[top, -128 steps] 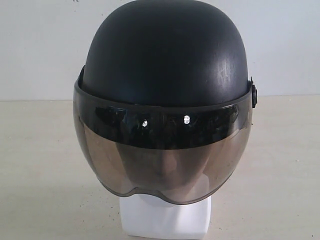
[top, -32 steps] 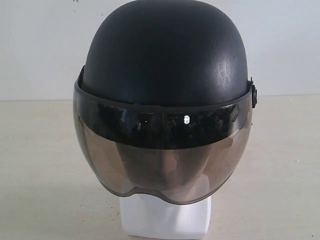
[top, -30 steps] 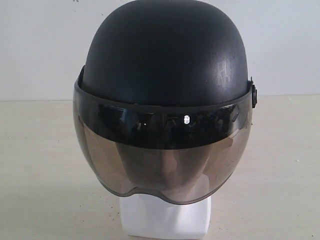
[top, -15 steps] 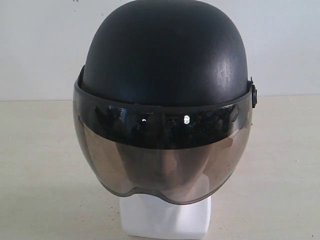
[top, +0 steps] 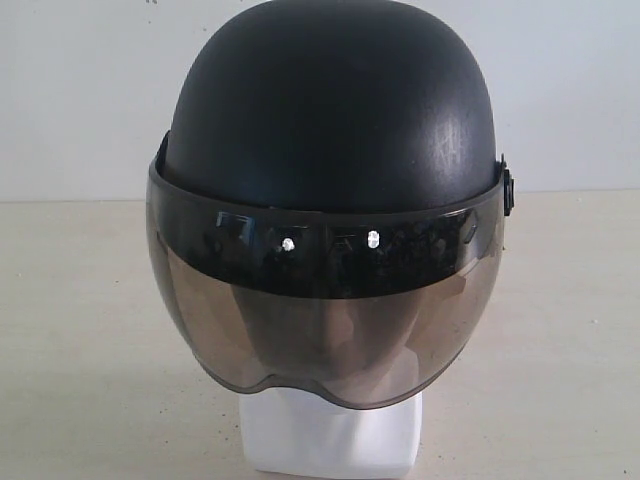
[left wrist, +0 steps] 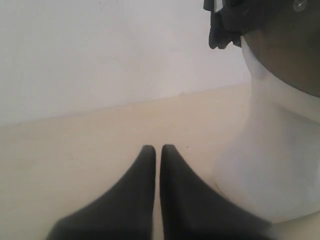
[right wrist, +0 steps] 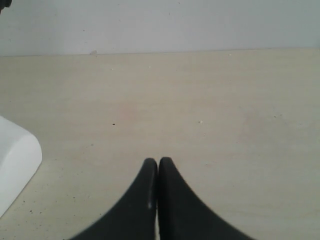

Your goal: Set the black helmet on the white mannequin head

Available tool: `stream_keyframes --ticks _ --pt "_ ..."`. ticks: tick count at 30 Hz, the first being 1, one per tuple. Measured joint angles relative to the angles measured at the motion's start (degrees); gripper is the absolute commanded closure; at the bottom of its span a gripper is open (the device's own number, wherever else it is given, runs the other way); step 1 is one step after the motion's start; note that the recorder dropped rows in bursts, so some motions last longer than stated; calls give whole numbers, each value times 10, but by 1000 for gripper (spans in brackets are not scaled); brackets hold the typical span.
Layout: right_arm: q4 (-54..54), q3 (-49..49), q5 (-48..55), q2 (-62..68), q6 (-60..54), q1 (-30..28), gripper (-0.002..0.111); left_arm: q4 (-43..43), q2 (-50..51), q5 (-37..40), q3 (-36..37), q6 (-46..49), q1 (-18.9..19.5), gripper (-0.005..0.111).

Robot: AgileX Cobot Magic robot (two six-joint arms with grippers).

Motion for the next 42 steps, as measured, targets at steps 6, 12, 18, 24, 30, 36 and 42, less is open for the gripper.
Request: stream_keyframes --ticks 6,12,18,24,30,36,42 --pt "0 0 0 0 0 0 108 -1 0 67 0 -100 53 102" --pt "0 0 0 0 0 0 108 -2 0 74 0 -88 77 102" --pt "0 0 0 0 0 0 108 -8 0 77 0 -89 77 102" --pt "0 0 0 0 0 0 108 99 0 78 0 -199 77 102" --pt "0 0 0 0 0 0 108 120 0 78 0 -193 77 102" --pt "0 0 0 0 0 0 108 121 0 78 0 -156 77 102" --pt "0 0 0 0 0 0 108 122 0 78 0 -143 77 102"
